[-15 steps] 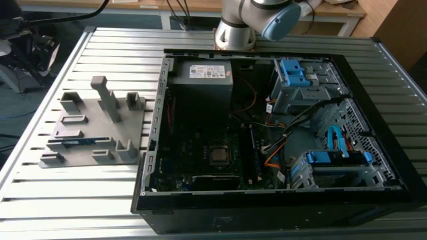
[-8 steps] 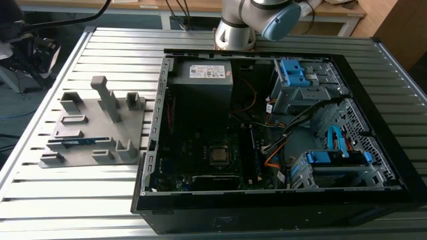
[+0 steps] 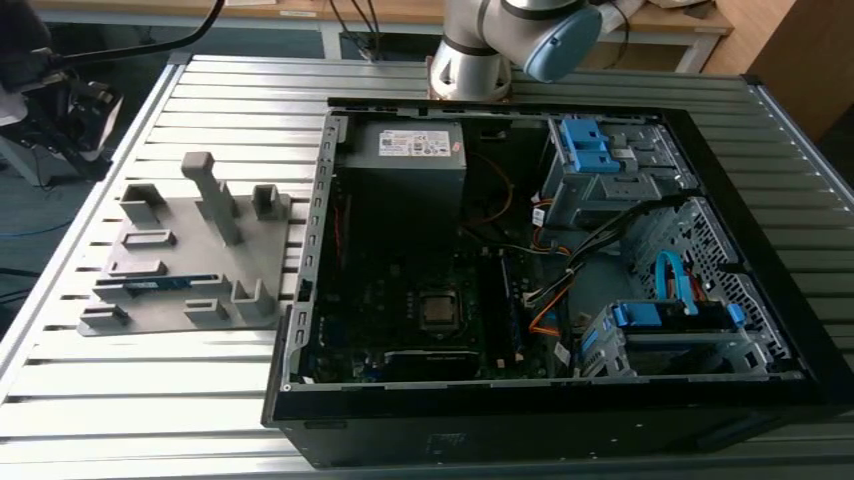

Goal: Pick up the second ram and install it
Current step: 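Reach for the second ram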

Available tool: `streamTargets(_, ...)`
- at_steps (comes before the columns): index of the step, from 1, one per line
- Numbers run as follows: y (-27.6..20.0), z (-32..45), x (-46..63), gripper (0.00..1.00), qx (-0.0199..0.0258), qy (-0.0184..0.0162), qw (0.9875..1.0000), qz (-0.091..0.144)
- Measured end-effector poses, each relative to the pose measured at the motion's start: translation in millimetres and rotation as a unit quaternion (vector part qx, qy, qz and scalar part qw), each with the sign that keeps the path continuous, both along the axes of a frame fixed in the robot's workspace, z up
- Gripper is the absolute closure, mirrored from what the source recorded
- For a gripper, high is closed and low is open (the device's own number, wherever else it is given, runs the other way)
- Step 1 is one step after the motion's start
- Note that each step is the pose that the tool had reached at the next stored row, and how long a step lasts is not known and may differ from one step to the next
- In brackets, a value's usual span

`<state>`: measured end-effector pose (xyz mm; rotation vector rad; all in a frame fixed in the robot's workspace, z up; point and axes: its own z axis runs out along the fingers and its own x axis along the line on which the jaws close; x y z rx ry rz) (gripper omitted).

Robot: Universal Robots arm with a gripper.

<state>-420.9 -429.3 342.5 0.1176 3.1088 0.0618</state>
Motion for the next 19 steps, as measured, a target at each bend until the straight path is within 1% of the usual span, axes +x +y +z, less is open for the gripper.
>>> streamTargets(8, -0.9, -3.3, -0.3, 0.90, -0.0026, 0.0000, 1.0000, 0.000)
streamTargets(19, -1.4, -6.7, -0.5, 0.90, -0.0082, 0.0000, 1.0000, 0.000)
